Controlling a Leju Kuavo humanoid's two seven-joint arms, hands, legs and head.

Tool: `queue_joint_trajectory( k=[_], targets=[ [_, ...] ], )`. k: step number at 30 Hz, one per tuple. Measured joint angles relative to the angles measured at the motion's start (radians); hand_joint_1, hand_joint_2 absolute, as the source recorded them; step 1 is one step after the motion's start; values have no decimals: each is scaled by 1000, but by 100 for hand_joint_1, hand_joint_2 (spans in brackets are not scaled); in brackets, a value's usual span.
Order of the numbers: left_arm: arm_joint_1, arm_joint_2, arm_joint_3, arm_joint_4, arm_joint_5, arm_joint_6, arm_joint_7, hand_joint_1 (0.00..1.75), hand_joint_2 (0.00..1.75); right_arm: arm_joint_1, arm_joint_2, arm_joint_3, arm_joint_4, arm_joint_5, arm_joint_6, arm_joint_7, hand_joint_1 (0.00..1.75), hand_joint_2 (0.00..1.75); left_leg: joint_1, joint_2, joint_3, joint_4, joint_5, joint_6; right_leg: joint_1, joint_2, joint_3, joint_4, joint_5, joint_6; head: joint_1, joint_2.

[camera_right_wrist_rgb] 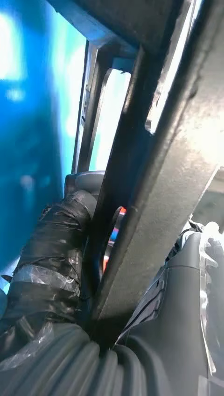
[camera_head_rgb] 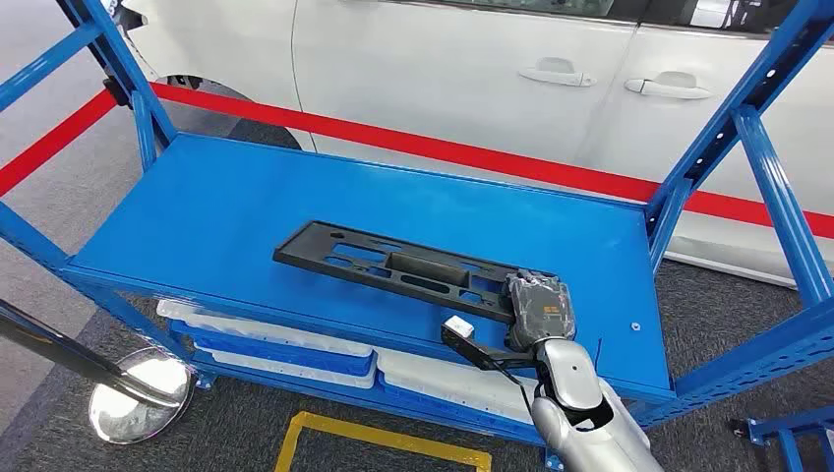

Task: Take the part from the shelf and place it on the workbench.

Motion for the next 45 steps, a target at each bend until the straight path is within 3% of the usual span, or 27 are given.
queue_joint_trajectory(
  k=[5,12,18,20,23,24,25,26,28,30,33,34,36,38,39,40,41,43,45],
  targets=[
    [-1,1,1,0,2,2,-1,0,175,4,14,0,-110,-134,71,-81,175,175,-1,-1,-1,1,0,0,0,-1,0,0,0,0,0,0],
    [-12,2,1,0,0,12,1,0,175,32,1,87,-411,-336,47,-252,175,175,-6,-2,-3,2,-3,2,-6,-3,-2,0,-1,2,0,0],
    [-30,0,1,0,9,22,11,0,175,40,-25,210,-595,-424,57,-242,175,175,-8,-4,-3,-4,-1,13,-12,0,0,3,-4,15,-1,0],
    [-35,-1,1,0,11,22,12,0,175,39,-35,239,-630,-439,57,-243,175,175,-1,-6,-3,-14,8,22,-13,28,-16,44,-41,21,0,0],
    [-43,-2,1,0,12,22,13,0,175,40,-51,259,-659,-446,57,-245,175,175,0,-11,-11,-18,16,27,-18,60,-99,225,-141,27,0,0],
    [-44,-2,1,0,12,22,13,0,175,41,-56,265,-663,-446,57,-245,175,175,0,-14,-14,-17,18,26,-20,62,-120,270,-151,28,0,0],
    [-45,-3,1,0,12,22,14,0,175,42,-61,270,-666,-447,57,-245,175,175,0,-16,-16,-17,21,24,-21,62,-125,280,-140,29,0,0],
    [-46,-3,1,0,12,22,14,0,175,42,-66,275,-669,-449,57,-247,175,175,1,-19,-18,-16,23,21,-23,62,-110,250,-110,29,1,0],
    [-49,-4,1,0,14,22,15,0,175,40,-74,285,-682,-456,56,-250,175,175,2,-25,-21,-14,28,13,-26,64,-42,113,-39,25,0,0],
    [-52,-5,1,0,15,21,16,0,175,36,-82,299,-698,-463,55,-253,175,175,1,-30,-24,-14,38,-1,-21,67,2,19,-1,17,0,0],
    [-56,-6,1,0,17,19,21,0,175,24,-93,321,-714,-471,53,-251,175,175,4,-33,-30,-17,54,-24,-15,67,-7,6,15,0,0,0],
    [-57,-7,1,0,17,18,22,0,175,17,-95,328,-716,-474,54,-249,175,175,6,-33,-36,-10,45,-30,-16,65,-15,3,23,-9,-1,0],
    [-62,-7,1,1,17,15,24,0,175,2,-100,342,-717,-480,57,-244,175,175,9,-33,-63,55,-22,-37,-19,60,-35,-3,43,-29,-2,0],
    [-68,-7,1,1,16,10,25,0,175,-10,-103,353,-716,-487,59,-239,175,175,10,-33,-101,182,-112,-43,-14,55,-58,0,60,-38,-3,0],
    [-70,-7,1,1,16,9,25,0,175,-13,-105,358,-716,-490,59,-238,175,175,10,-33,-110,234,-134,-45,-12,54,-70,2,67,-38,-3,0],
    [-73,-7,1,1,17,8,25,0,175,-17,-107,361,-716,-492,59,-237,175,175,10,-33,-105,259,-136,-47,-11,52,-82,6,74,-37,-3,0],
    [-75,-6,1,1,17,7,25,0,175,-20,-109,364,-716,-494,59,-236,175,175,10,-33,-82,246,-119,-47,-10,50,-93,11,79,-35,-3,0],
    [-78,-5,1,1,17,5,25,0,175,-30,-111,370,-715,-497,60,-235,175,175,10,-27,8,126,-77,-44,-10,47,-112,27,86,-31,-3,0],
    [-82,-4,1,1,17,4,25,0,175,-40,-113,376,-715,-499,61,-235,175,175,4,-14,78,12,-66,-33,-7,41,-127,42,92,-22,-3,0]
  ],
)
